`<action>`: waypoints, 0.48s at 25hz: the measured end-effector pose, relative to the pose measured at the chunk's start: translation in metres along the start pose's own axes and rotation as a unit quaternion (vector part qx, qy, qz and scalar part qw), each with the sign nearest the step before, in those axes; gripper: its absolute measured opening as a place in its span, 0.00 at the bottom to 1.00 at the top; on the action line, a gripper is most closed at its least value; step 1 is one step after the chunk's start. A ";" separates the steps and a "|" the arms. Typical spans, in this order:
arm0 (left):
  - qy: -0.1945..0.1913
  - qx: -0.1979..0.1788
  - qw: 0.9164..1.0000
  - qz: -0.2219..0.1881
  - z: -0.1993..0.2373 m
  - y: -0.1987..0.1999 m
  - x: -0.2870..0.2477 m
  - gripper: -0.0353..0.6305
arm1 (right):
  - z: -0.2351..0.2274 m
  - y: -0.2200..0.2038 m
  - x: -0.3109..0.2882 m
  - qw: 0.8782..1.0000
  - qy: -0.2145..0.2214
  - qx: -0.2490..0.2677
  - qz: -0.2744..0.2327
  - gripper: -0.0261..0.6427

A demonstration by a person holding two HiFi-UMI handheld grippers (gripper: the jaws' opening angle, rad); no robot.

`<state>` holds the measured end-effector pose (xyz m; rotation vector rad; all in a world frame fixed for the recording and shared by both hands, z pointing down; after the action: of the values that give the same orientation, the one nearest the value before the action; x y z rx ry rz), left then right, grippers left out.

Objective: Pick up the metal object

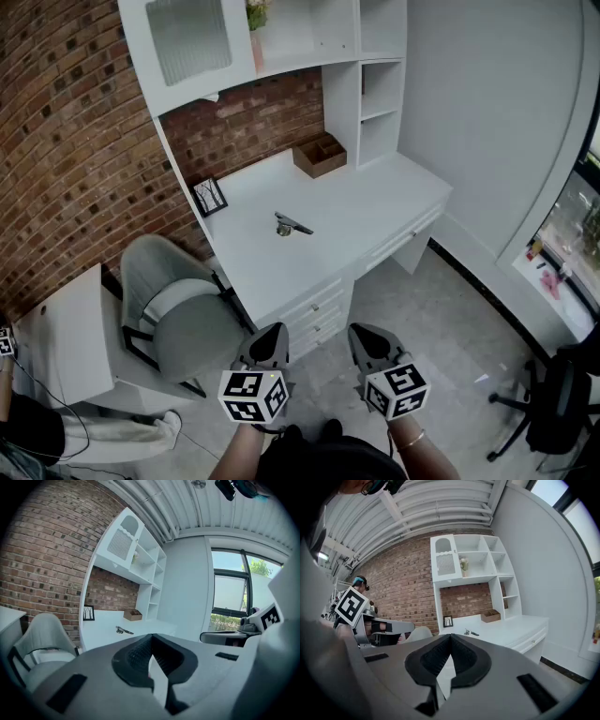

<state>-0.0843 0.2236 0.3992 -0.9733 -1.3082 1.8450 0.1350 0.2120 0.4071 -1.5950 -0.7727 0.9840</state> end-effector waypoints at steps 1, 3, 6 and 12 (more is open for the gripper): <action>0.002 -0.002 1.000 0.000 0.000 0.000 0.000 0.07 | -0.001 0.000 0.000 1.000 0.001 -0.001 -0.001 0.05; 0.005 -0.001 1.000 0.000 -0.001 -0.002 -0.001 0.07 | -0.003 -0.001 0.001 1.000 0.002 -0.003 -0.003 0.05; 0.007 0.010 1.000 -0.002 0.000 -0.003 -0.001 0.07 | -0.005 -0.001 0.002 1.000 0.005 -0.007 -0.007 0.05; 0.000 0.062 0.998 -0.021 0.007 0.006 -0.001 0.07 | -0.011 0.002 0.005 0.999 0.013 -0.023 -0.019 0.05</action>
<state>-0.0897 0.2180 0.3956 -0.8748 -1.1906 1.8693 0.1474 0.2112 0.4055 -1.6239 -0.8094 0.9227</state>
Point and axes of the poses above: the fingertips, and each gripper's own axes: x backward along the fingers, z to its left, y out of its top, the point moved 9 cm from there along x, backward along the fingers, and after that the axes turned 10 degrees about -y, right-handed, at the moved point
